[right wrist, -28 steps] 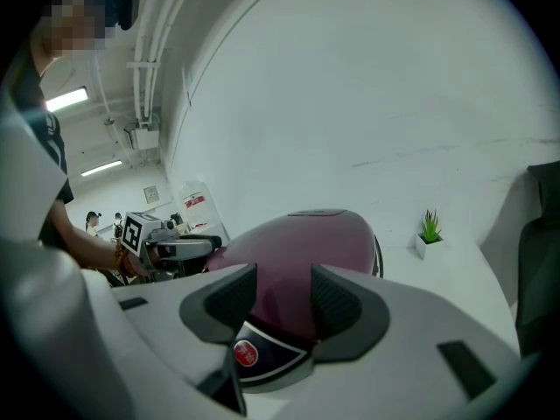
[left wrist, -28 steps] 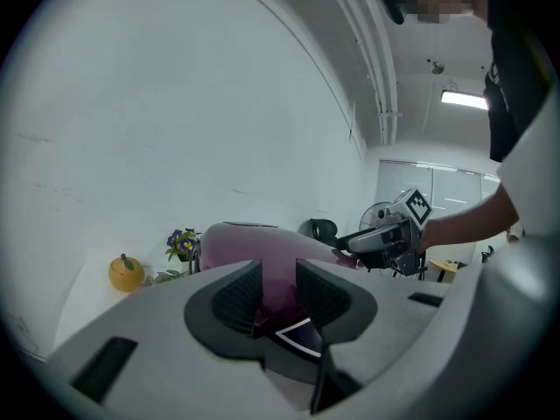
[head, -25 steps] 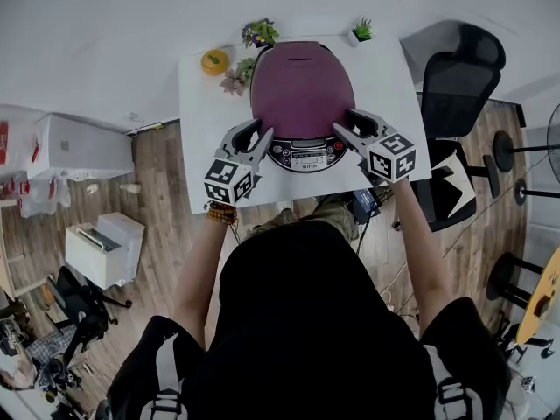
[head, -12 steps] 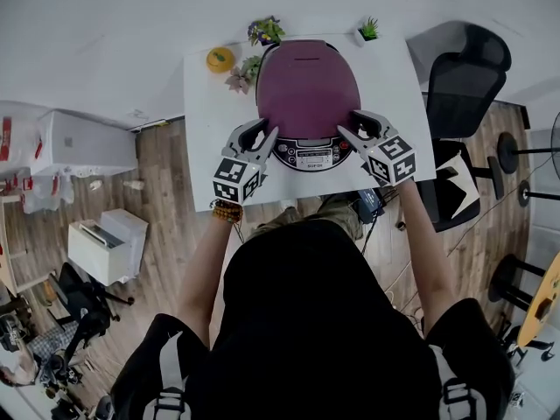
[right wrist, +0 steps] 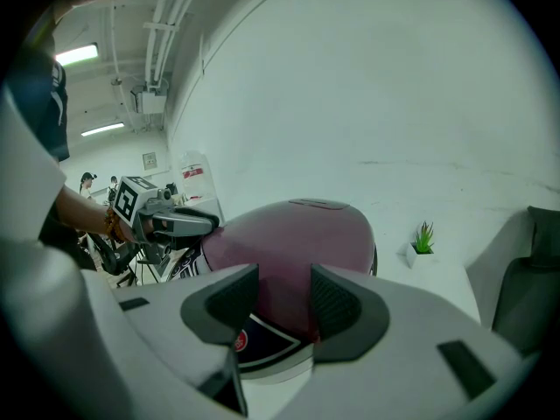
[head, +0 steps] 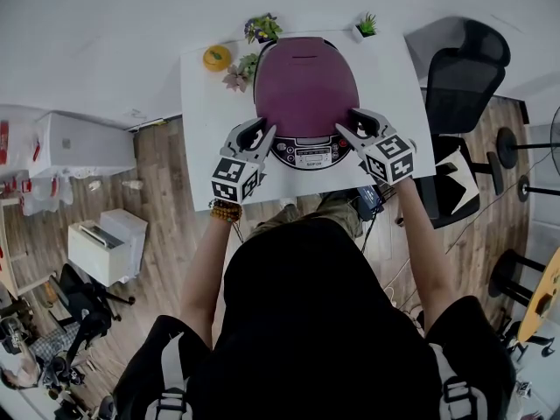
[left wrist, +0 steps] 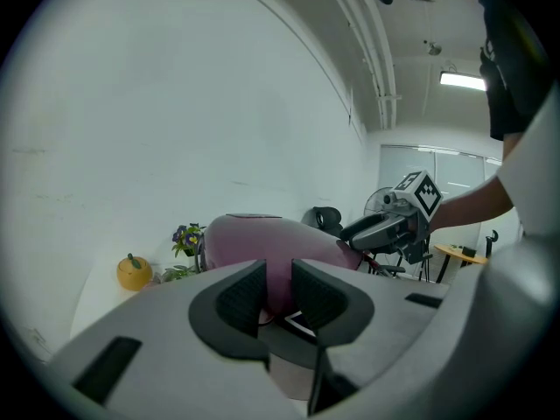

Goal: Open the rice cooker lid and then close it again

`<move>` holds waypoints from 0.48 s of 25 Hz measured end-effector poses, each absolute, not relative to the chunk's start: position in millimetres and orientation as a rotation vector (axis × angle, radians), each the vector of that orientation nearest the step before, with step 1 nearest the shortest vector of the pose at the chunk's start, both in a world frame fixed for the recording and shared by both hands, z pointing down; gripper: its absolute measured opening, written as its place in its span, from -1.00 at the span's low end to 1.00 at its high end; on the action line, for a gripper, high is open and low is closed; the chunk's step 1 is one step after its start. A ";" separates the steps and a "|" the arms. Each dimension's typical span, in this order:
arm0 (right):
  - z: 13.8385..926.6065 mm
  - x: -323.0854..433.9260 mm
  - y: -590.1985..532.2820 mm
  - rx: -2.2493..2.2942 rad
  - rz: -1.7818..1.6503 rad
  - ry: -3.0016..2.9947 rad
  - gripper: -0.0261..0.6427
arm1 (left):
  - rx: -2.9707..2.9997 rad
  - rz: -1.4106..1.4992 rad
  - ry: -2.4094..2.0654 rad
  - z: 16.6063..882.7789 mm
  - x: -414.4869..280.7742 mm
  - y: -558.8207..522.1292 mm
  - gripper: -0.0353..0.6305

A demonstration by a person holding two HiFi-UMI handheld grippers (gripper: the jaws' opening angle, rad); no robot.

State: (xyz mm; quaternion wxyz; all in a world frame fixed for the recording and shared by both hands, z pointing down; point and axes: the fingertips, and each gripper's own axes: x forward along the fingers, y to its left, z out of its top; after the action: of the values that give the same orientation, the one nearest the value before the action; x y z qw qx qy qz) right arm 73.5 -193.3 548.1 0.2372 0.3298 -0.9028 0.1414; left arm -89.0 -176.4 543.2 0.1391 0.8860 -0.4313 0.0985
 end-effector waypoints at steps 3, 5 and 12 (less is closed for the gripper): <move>549.4 73.4 -192.9 0.896 0.388 -2.468 -0.36 | 2.545 0.268 -1.239 544.7 -89.6 -176.3 -0.59; 549.7 73.5 -192.5 0.891 0.388 -2.463 -0.36 | 2.542 0.262 -1.236 544.6 -89.4 -176.2 -0.59; 549.9 71.4 -191.4 0.868 0.360 -2.434 -0.37 | 2.551 0.293 -1.252 544.4 -91.0 -177.0 -0.64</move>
State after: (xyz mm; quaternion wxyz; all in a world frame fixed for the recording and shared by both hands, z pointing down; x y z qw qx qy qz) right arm 71.4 -191.4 549.9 0.2631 0.3210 -0.9000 0.1330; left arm -91.0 -177.0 544.4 0.1420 0.8839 -0.4338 0.1017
